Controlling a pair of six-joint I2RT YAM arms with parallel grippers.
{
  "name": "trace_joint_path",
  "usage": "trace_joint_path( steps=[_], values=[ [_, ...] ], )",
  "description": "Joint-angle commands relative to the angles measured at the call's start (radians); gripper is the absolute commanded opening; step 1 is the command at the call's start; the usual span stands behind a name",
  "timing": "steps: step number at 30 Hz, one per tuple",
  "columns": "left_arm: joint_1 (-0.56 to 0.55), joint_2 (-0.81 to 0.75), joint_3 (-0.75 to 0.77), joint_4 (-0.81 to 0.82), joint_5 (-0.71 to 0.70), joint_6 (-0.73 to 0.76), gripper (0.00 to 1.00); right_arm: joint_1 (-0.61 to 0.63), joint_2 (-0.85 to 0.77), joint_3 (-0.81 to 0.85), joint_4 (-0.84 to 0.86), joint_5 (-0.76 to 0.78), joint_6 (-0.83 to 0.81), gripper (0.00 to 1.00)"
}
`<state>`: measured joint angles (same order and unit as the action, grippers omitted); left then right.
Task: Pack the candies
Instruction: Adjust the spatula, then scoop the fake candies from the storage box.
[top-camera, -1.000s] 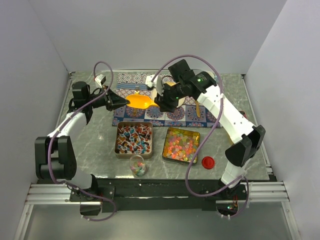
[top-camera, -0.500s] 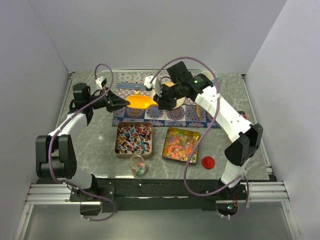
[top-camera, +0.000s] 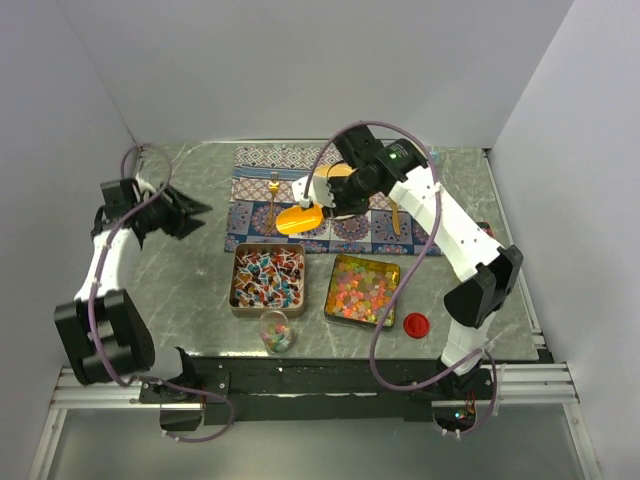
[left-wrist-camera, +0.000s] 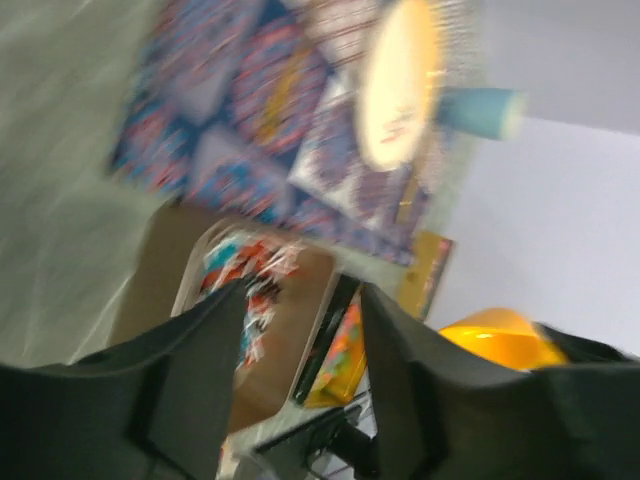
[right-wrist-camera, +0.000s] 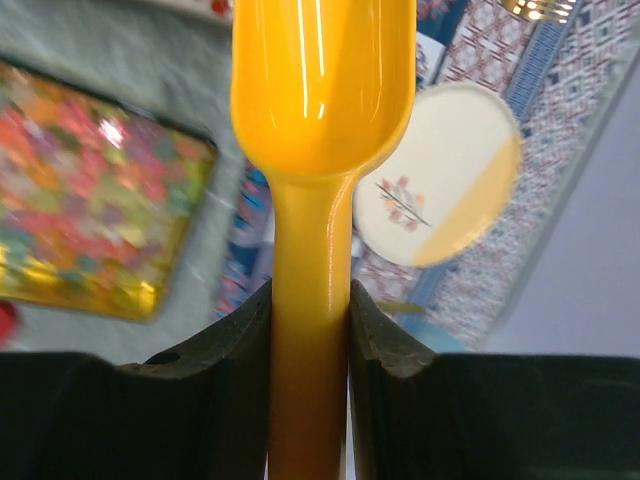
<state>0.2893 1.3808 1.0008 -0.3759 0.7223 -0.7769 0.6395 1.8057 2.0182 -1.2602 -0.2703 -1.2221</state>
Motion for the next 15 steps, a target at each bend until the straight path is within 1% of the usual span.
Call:
trace_joint_path(
  steps=[1,3,4,5,6,7,9,10,12,14,15],
  values=[
    [0.001,-0.106,-0.198,-0.270,-0.193,0.009,0.39,0.060,0.118,0.126,-0.128,0.204,-0.285,0.00],
    [0.007,-0.137,-0.272,-0.284,-0.181,-0.041,0.22,0.083,0.148,0.164,-0.149,0.268,-0.329,0.00],
    [0.013,-0.161,-0.330,-0.284,-0.173,-0.050,0.03,0.106,0.170,0.171,-0.159,0.288,-0.365,0.00],
    [0.020,-0.175,-0.356,-0.284,-0.164,-0.062,0.01,0.121,0.179,0.174,-0.162,0.308,-0.381,0.00],
    [0.033,-0.189,-0.378,-0.284,-0.158,-0.065,0.01,0.133,0.187,0.168,-0.168,0.351,-0.393,0.00],
    [0.036,-0.221,-0.421,-0.285,-0.155,-0.068,0.01,0.144,0.199,0.163,-0.172,0.362,-0.414,0.00],
    [0.037,-0.258,-0.456,-0.297,-0.144,-0.062,0.01,0.172,0.210,0.148,-0.177,0.387,-0.430,0.00],
    [0.036,-0.300,-0.488,-0.308,-0.142,-0.055,0.01,0.181,0.221,0.142,-0.177,0.407,-0.439,0.00],
    [0.034,-0.337,-0.520,-0.362,-0.150,-0.024,0.01,0.196,0.236,0.136,-0.166,0.433,-0.441,0.00],
    [0.011,-0.373,-0.538,-0.339,-0.107,-0.007,0.01,0.207,0.264,0.137,-0.154,0.486,-0.435,0.00],
    [-0.028,-0.377,-0.541,-0.342,-0.103,-0.007,0.01,0.215,0.273,0.142,-0.143,0.511,-0.432,0.00]
  ],
)
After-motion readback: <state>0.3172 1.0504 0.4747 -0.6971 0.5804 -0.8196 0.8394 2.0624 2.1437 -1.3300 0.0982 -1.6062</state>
